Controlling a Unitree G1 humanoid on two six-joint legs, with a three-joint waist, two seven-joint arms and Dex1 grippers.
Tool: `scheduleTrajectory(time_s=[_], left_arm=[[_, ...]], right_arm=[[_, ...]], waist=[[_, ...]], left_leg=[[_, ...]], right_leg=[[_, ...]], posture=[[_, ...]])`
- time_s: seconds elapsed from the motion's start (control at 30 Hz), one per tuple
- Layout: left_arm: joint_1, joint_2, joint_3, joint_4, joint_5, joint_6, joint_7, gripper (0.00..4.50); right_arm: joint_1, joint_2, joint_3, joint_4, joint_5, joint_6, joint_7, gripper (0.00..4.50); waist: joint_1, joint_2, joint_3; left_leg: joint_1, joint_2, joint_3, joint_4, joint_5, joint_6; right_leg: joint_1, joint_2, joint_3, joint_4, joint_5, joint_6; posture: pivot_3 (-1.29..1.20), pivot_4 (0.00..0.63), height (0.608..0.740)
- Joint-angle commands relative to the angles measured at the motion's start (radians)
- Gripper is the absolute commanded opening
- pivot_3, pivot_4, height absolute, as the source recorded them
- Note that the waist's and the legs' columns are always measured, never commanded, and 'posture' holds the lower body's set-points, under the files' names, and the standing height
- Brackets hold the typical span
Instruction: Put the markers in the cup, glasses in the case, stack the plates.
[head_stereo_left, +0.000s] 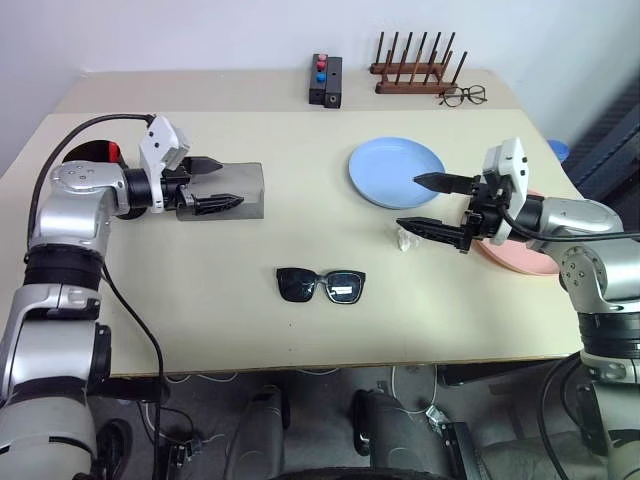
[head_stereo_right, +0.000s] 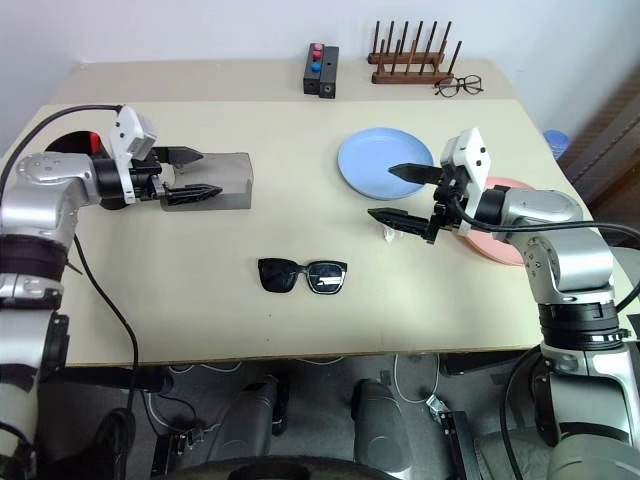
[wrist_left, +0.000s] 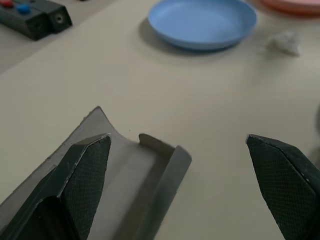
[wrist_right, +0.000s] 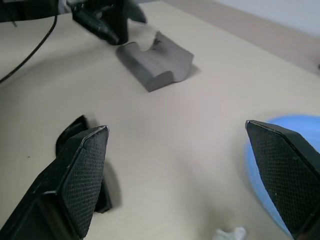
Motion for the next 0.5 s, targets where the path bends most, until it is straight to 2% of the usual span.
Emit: scheduleTrajectory(time_s=[0.03,0.17,0.33,0.43,0.5], left_arm=[[-0.052,-0.033,-0.043,0.149,0.091,-0.136,-0.042,4.47],[-0.108,-0.066,-0.076,0.322,0.187,-0.27,-0.005,4.47],[-0.153,-0.105,-0.085,0.433,0.256,-0.33,0.031,4.47],[-0.16,-0.118,-0.085,0.459,0.28,-0.328,0.015,3.64],[-0.158,-0.118,-0.086,0.464,0.294,-0.334,0.005,2.64]], right_arm=[[0.04,-0.013,-0.055,-0.09,0.026,0.011,-0.031,4.5],[0.08,-0.014,-0.077,-0.14,0.039,0.029,-0.061,4.5],[0.092,-0.013,-0.087,-0.161,0.046,0.036,-0.084,4.5],[0.093,-0.01,-0.086,-0.164,0.045,0.035,-0.091,4.5],[0.091,-0.006,-0.082,-0.162,0.042,0.032,-0.094,4.5]], waist=[[0.002,0.0,0.0],[0.003,0.0,0.0],[0.006,0.0,0.0],[0.011,0.0,0.0],[0.012,0.0,0.0]], left_leg=[[0.0,0.0,0.0,0.0,0.0,0.0],[-0.001,0.0,0.0,0.001,0.0,0.0],[-0.001,0.0,0.0,0.002,0.0,0.0],[-0.001,0.0,0.0,0.002,0.0,0.0],[-0.001,0.0,0.0,0.002,0.0,0.0]], right_leg=[[0.0,0.0,0.0,0.0,0.0,0.0],[0.0,0.0,0.0,0.0,0.0,0.0],[0.0,0.0,0.0,0.0,0.0,0.0],[0.0,0.0,0.0,0.0,0.0,0.0],[0.0,0.0,0.0,0.0,0.0,0.0]], posture=[[0.0,0.15,0.74],[0.0,0.15,0.74],[0.0,0.15,0.74],[0.0,0.15,0.74],[0.0,0.15,0.74]])
